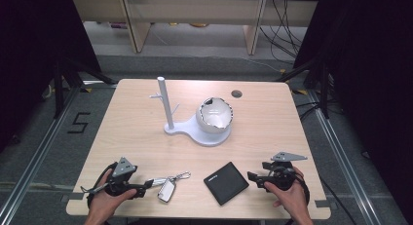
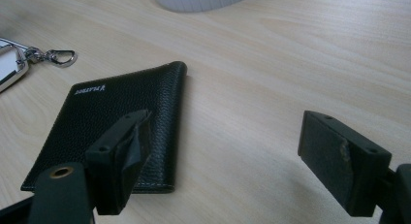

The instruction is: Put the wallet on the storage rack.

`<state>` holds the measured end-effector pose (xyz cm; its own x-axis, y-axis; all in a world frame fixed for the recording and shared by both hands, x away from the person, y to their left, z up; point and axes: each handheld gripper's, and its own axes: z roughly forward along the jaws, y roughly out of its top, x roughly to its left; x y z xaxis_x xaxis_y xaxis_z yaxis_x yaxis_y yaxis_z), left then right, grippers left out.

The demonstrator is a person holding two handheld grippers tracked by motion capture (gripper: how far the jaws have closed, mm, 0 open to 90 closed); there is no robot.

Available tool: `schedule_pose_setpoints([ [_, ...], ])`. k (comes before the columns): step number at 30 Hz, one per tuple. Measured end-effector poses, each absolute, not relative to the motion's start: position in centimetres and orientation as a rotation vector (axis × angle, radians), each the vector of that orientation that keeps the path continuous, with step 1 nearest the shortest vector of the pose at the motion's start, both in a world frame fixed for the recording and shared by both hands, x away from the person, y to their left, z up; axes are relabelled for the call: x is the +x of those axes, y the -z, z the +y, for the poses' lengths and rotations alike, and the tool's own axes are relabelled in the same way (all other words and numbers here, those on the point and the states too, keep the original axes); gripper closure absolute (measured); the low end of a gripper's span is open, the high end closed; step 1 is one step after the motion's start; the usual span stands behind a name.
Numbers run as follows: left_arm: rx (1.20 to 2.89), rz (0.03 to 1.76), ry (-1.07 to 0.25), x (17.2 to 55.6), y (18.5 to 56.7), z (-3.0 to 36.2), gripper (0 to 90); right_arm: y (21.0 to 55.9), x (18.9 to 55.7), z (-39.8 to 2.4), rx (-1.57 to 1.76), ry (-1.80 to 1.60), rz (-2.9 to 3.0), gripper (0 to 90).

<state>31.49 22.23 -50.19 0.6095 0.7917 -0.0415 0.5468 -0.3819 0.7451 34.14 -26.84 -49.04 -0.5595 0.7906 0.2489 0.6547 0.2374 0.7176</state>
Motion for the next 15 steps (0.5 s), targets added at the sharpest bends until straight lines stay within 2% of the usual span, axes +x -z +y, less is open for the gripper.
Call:
schedule_pose_setpoints([
  [4,2.082,1.036,-0.418,31.4,50.1,22.0,21.9,48.9,34.1,-27.0,1.385,-1.216,2.344,20.5],
  [10,2.075,0.982,-0.381,30.8,49.5,21.0,30.9,49.0,34.2,-27.0,1.386,-1.237,2.343,20.5],
  [15,2.052,0.913,-0.345,30.2,49.2,19.4,43.3,49.0,34.3,-27.0,1.389,-1.256,2.345,20.5],
])
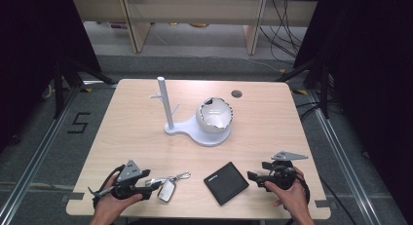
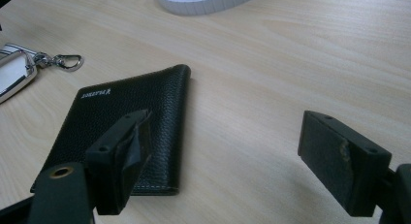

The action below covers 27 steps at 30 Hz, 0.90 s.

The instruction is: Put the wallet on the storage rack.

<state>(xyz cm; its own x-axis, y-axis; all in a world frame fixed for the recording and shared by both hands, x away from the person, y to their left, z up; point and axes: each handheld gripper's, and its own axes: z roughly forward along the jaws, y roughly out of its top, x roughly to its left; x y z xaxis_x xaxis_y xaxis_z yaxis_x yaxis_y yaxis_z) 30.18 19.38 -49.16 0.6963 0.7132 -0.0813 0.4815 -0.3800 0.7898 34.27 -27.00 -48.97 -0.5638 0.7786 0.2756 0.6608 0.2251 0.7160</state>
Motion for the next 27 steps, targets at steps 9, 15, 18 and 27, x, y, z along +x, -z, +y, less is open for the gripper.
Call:
schedule_pose_setpoints([
  [9,2.075,0.78,-0.254,29.6,49.0,16.2,67.4,48.8,34.2,-26.7,1.439,-1.286,2.348,20.5],
  [15,2.084,0.702,-0.197,29.6,49.3,13.6,82.5,48.7,34.6,-26.8,1.398,-1.325,2.353,20.6],
  [18,2.117,0.661,-0.165,29.8,49.6,11.9,85.6,48.4,34.4,-26.5,1.444,-1.341,2.366,21.9],
  [27,2.187,0.572,-0.117,30.2,50.3,7.5,88.0,48.8,34.7,-25.3,1.456,-1.366,2.443,26.5],
])
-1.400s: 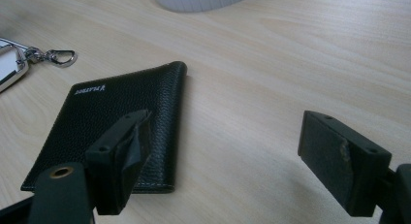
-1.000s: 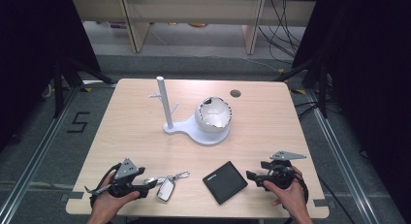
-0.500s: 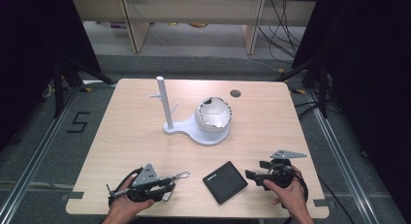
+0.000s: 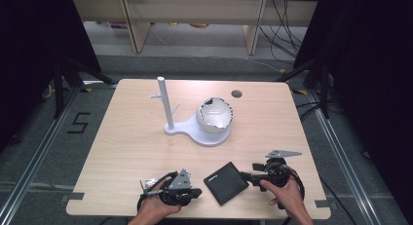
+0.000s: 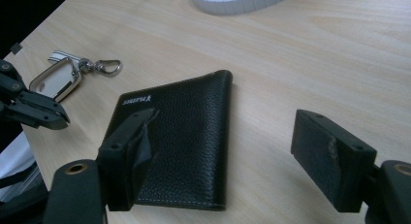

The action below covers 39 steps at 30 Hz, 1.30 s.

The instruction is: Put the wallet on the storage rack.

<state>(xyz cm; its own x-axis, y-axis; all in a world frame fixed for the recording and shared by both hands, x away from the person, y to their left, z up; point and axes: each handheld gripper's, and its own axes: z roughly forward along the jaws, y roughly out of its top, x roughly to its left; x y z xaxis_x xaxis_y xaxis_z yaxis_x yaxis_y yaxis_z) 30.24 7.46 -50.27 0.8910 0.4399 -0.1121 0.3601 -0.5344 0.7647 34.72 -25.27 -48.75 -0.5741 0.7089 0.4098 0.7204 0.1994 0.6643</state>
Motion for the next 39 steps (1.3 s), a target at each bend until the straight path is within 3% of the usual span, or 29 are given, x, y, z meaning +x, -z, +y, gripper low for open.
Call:
schedule_pose_setpoints([
  [20,2.253,0.539,-0.097,31.5,51.0,3.8,87.4,49.9,35.9,-23.2,-1.346,1.27,-2.473,39.0],
  [27,2.258,0.54,-0.091,31.6,51.1,3.7,87.9,50.4,36.4,-22.6,-1.346,1.229,-2.456,42.0],
  [29,2.329,0.476,-0.111,31.9,50.8,4.0,88.0,50.7,36.5,-22.5,-1.348,1.227,-2.438,43.1],
  [39,2.29,0.521,-0.105,31.6,51.1,3.8,88.4,51.1,37.0,-22.8,-1.405,1.233,-2.296,52.1],
])
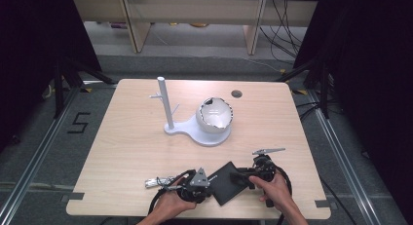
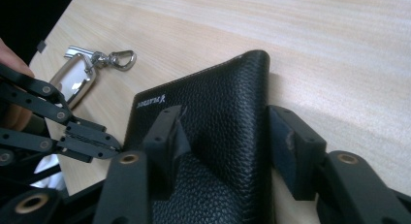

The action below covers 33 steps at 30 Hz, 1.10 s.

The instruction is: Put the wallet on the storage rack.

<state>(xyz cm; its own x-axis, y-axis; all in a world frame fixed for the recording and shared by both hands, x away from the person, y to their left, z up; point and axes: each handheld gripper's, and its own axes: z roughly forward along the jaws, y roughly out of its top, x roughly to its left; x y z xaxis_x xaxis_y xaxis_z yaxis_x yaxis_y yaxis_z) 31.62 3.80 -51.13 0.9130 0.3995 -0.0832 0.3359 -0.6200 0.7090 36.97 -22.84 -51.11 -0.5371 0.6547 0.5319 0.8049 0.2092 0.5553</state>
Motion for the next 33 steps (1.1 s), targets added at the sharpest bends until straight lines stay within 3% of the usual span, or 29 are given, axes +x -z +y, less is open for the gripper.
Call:
schedule_pose_setpoints([
  [9,2.296,0.517,-0.112,31.6,51.1,3.8,88.4,50.8,36.7,-23.2,-1.422,1.262,-2.195,65.5],
  [22,2.328,0.48,-0.118,31.7,51.0,3.9,87.6,50.2,36.6,-23.5,-1.374,1.357,-2.164,74.4],
  [33,2.287,0.483,-0.135,30.8,49.2,4.8,62.9,47.7,35.6,-22.5,-1.284,1.489,-2.205,79.1],
])
